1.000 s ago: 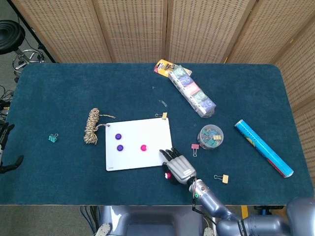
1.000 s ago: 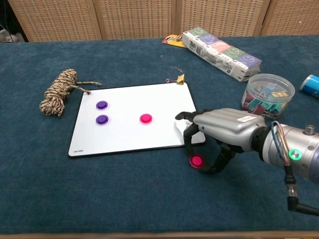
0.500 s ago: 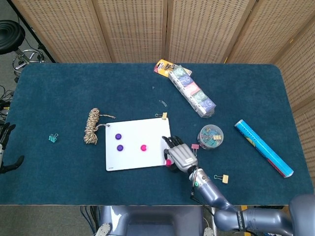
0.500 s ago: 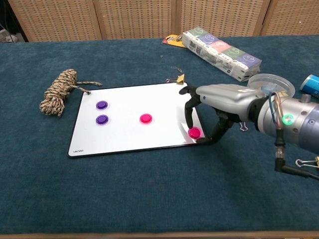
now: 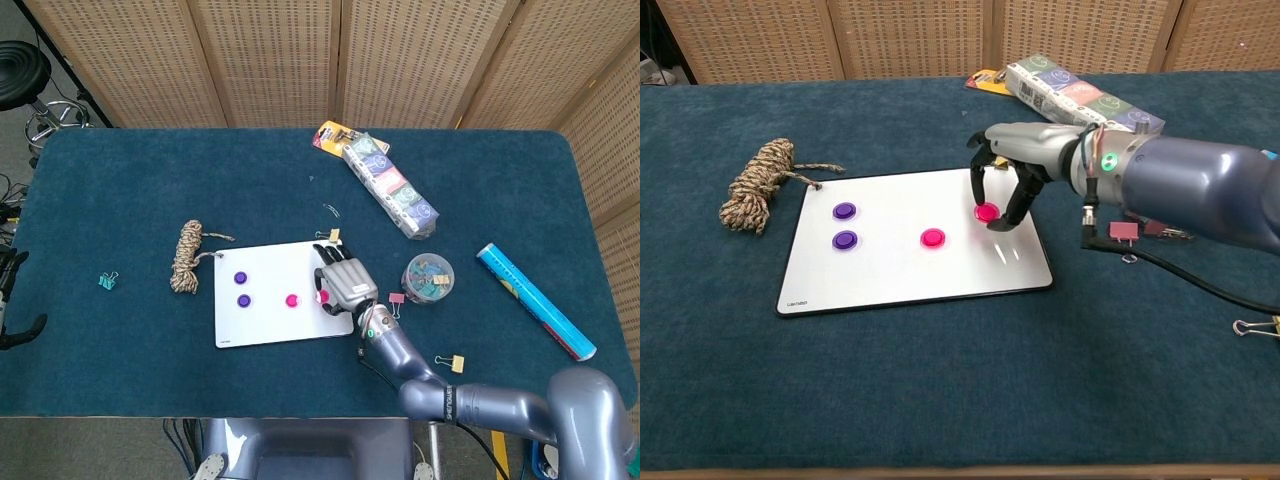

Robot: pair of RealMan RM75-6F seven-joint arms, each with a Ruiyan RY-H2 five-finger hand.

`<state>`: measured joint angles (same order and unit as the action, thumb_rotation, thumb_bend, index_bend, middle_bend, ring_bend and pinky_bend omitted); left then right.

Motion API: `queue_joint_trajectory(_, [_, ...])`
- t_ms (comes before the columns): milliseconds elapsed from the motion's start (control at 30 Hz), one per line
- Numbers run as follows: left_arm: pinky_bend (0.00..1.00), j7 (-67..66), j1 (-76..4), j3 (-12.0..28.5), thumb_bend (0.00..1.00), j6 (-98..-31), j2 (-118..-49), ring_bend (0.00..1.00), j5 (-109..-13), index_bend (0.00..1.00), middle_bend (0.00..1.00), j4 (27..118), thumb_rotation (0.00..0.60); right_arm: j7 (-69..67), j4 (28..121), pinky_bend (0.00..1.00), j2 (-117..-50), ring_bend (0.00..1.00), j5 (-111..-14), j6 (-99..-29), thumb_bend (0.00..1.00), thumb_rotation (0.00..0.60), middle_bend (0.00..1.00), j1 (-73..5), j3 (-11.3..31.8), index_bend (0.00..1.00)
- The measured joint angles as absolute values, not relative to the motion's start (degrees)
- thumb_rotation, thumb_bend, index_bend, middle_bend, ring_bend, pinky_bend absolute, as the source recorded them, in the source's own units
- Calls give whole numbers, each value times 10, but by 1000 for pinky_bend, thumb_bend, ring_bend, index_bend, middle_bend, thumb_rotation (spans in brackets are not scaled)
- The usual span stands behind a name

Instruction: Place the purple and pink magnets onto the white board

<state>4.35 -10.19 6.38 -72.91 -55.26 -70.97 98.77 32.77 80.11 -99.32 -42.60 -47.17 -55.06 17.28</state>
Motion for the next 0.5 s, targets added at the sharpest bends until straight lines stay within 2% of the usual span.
queue_joint_trajectory(233, [0, 44, -106, 68, 313, -718, -553, 0, -695, 0, 0, 982, 600, 324, 704, 44, -1037, 0, -356, -433, 477, 600, 0, -611, 198, 560])
queue_joint_trajectory(500, [0, 43, -110, 71, 313, -710, -552, 0, -686, 0, 0, 981, 600, 320, 663, 45, -1060, 0, -319, -408, 478, 600, 0, -656, 211, 559])
